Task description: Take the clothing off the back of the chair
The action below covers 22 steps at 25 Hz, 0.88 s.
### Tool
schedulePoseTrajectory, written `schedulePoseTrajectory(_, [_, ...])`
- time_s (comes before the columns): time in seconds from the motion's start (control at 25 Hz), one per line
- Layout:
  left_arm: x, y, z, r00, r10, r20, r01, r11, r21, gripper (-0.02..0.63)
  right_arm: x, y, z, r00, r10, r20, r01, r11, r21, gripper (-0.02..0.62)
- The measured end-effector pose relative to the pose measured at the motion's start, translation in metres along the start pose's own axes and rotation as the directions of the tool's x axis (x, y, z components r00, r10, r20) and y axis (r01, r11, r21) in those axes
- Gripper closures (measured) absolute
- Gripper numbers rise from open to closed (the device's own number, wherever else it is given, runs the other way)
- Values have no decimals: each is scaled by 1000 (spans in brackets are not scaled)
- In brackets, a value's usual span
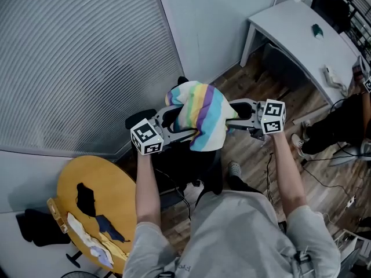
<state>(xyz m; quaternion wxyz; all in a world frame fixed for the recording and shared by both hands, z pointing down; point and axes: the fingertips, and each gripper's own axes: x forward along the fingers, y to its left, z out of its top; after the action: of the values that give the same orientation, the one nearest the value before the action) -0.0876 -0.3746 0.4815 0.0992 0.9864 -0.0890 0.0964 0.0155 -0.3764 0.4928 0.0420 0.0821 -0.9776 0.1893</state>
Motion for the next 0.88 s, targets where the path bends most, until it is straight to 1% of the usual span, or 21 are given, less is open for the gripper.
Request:
schedulePoseTrajectory(0.16, [-1, -8, -3, 1000, 5, 17, -5, 1000, -9, 294, 0, 2, -1, 1000, -7, 29, 7, 1000, 14, 353])
schedulePoseTrajectory(0.28, [-1, -12, -3, 999, 24, 33, -24, 999, -22, 335, 0, 4, 0, 999, -11, 36, 11, 1000, 12, 374])
schedulePoseTrajectory(0.4, [0, -15, -1, 998, 53, 47, -51, 998, -26, 380, -2, 3, 2, 998, -36, 43, 35, 999, 3, 408])
schedulePoseTrajectory(0.52, [-1, -17, 1, 993, 105, 60, -103, 994, -29, 426, -4, 1, 6, 994, -85, 63, 84, 996, 10, 448])
schedulePoseTrajectory(0.64, [-4, -18, 1, 984, 166, 67, -163, 985, -50, 461, -4, 2, 10, 986, -143, 87, 142, 990, 6, 489])
schedulePoseTrajectory(0.76, [-6, -18, 1, 972, 223, 69, -219, 974, -65, 477, -5, 3, 13, 975, -200, 96, 200, 980, 8, 506])
schedulePoseTrajectory(0.88, [-9, -18, 2, 957, 283, 62, -280, 958, -60, 486, -10, 2, 17, 956, -274, 104, 275, 961, -2, 511])
